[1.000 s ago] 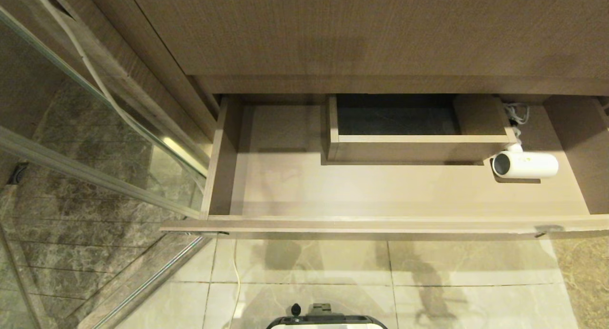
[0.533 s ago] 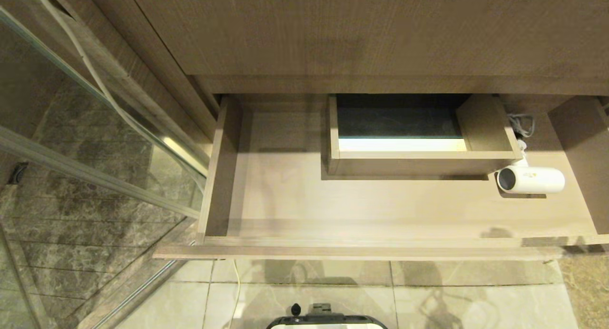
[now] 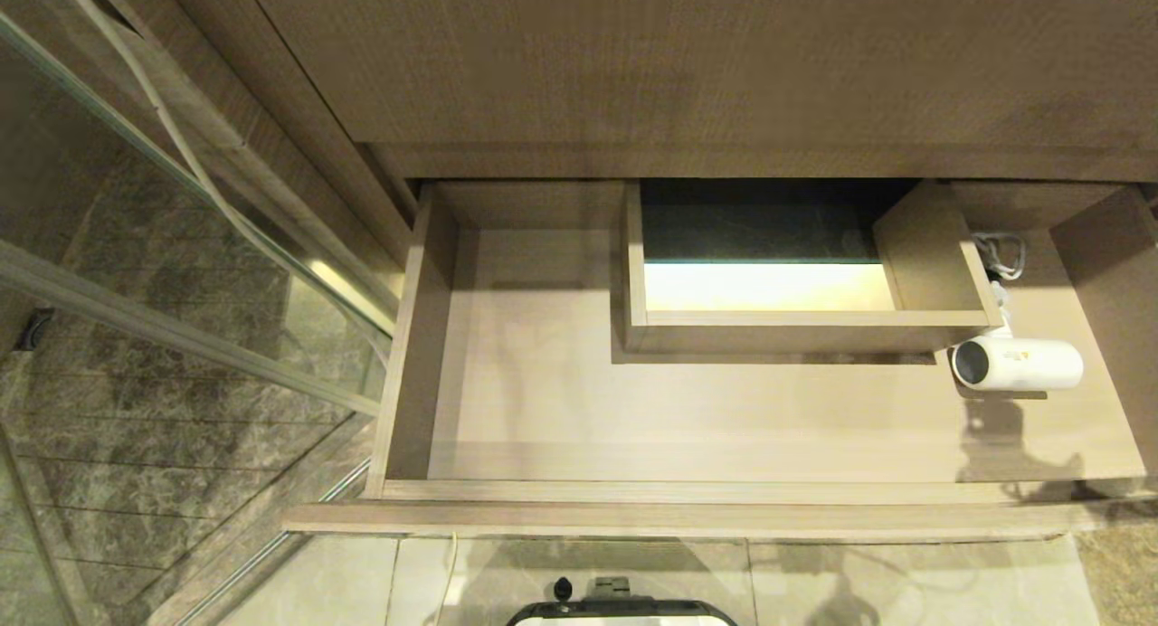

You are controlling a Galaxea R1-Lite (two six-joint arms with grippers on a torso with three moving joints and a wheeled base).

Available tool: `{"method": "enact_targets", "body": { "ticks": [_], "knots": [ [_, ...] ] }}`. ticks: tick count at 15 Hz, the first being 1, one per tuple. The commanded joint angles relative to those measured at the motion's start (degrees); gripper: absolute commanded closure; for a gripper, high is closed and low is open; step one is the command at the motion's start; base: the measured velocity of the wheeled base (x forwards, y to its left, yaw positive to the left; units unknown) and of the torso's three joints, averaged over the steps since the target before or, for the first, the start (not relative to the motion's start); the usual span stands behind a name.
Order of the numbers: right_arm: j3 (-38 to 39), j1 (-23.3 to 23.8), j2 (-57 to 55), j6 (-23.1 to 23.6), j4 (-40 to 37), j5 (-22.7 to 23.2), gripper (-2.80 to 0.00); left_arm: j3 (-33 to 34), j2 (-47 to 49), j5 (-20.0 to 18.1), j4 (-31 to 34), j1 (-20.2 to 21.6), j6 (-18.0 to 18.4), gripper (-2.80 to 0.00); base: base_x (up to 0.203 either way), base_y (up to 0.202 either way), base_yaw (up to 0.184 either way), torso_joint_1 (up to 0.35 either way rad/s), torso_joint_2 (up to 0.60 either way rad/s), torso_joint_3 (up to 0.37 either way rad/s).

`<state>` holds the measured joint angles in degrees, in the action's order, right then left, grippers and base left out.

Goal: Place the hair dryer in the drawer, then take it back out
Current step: Pull open the drawer, then take the hairdryer out

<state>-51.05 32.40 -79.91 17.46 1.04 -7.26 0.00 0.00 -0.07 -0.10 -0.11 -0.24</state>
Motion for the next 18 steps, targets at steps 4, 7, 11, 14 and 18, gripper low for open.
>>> {"method": "enact_targets", "body": {
  "ticks": [4, 7, 11, 14, 18],
  "knots": [
    [-5.9, 0.2, -12.0, -3.9, 4.6, 11.6, -2.8, 0.0, 0.0, 0.0, 0.0, -0.1, 0.0, 0.0, 0.0, 0.0, 0.0, 0.0, 0.0, 0.0],
    [-9.0, 0.2, -15.2, -4.0, 7.4, 19.6, -2.8, 0.0, 0.0, 0.0, 0.0, 0.0, 0.0, 0.0, 0.0, 0.0, 0.0, 0.0, 0.0, 0.0],
    [-9.2, 0.2, -18.2, -3.9, 9.9, 21.1, -2.8, 0.1, 0.0, 0.0, 0.0, 0.0, 0.0, 0.0, 0.0, 0.0, 0.0, 0.0, 0.0, 0.0],
    [-9.6, 0.0, -20.6, -2.0, 10.8, 21.9, -2.8, 0.1, 0.0, 0.0, 0.0, 0.0, 0.0, 0.0, 0.0, 0.0, 0.0, 0.0, 0.0, 0.0],
    [-10.7, -1.2, -25.8, 2.4, 13.7, 23.9, -2.8, 0.0, 0.0, 0.0, 0.0, 0.0, 0.0, 0.0, 0.0, 0.0, 0.0, 0.0, 0.0, 0.0]
  ]
}}
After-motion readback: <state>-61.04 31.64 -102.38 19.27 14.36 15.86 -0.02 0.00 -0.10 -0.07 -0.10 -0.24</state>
